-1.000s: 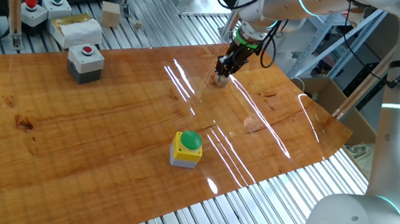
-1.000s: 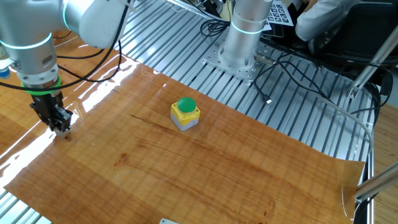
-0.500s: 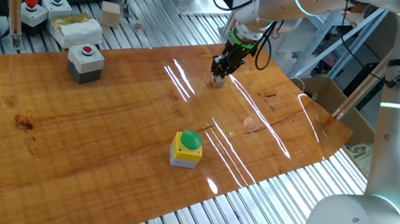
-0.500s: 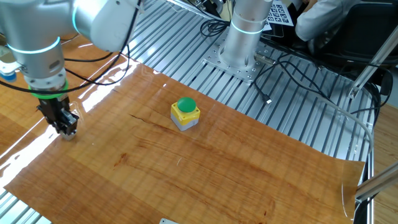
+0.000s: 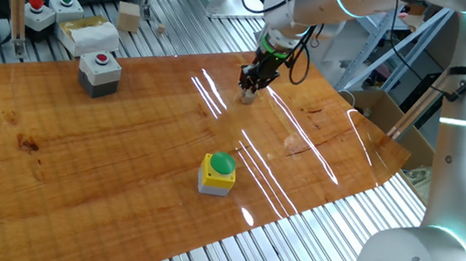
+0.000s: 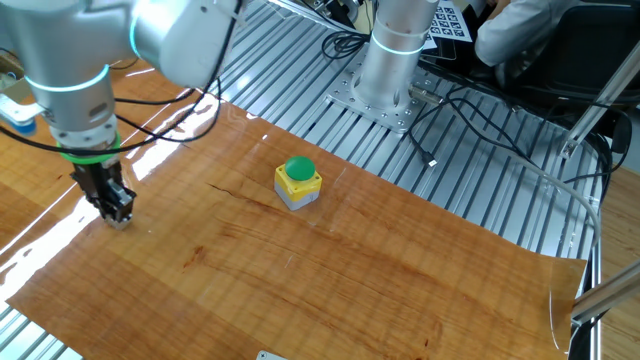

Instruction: Hold a small block with the gripper and sweep it from left to right on the table

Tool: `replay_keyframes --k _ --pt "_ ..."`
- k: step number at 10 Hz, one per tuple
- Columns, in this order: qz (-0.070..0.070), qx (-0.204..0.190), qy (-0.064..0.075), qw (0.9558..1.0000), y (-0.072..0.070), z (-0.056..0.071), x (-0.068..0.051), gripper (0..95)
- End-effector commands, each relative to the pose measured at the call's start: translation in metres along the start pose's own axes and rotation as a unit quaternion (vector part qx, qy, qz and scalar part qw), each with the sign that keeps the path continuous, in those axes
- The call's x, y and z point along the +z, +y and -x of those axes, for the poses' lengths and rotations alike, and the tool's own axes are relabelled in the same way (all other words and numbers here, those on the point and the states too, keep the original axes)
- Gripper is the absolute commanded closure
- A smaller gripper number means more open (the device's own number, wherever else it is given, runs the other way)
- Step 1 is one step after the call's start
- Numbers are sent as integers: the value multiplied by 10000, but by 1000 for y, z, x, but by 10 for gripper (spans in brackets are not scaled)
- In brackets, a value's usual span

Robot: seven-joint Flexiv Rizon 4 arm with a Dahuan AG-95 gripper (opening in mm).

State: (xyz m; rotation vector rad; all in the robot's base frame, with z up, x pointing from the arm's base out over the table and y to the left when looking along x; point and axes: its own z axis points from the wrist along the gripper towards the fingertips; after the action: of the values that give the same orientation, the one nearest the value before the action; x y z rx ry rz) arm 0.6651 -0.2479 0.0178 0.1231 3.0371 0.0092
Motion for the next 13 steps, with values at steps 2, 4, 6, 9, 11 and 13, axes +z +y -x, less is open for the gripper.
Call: replay_keyframes --k 2,4,6,9,11,13 --pt "51 181 1 9998 11 -4 0 950" --pt "30 323 -23 9995 22 -9 3 950" --pt "-22 405 57 9992 30 -12 -4 950" --pt "73 491 129 9987 36 -16 -8 950" --pt "72 510 159 9985 38 -17 -10 950" --pt "122 360 14 9993 38 -18 -10 950"
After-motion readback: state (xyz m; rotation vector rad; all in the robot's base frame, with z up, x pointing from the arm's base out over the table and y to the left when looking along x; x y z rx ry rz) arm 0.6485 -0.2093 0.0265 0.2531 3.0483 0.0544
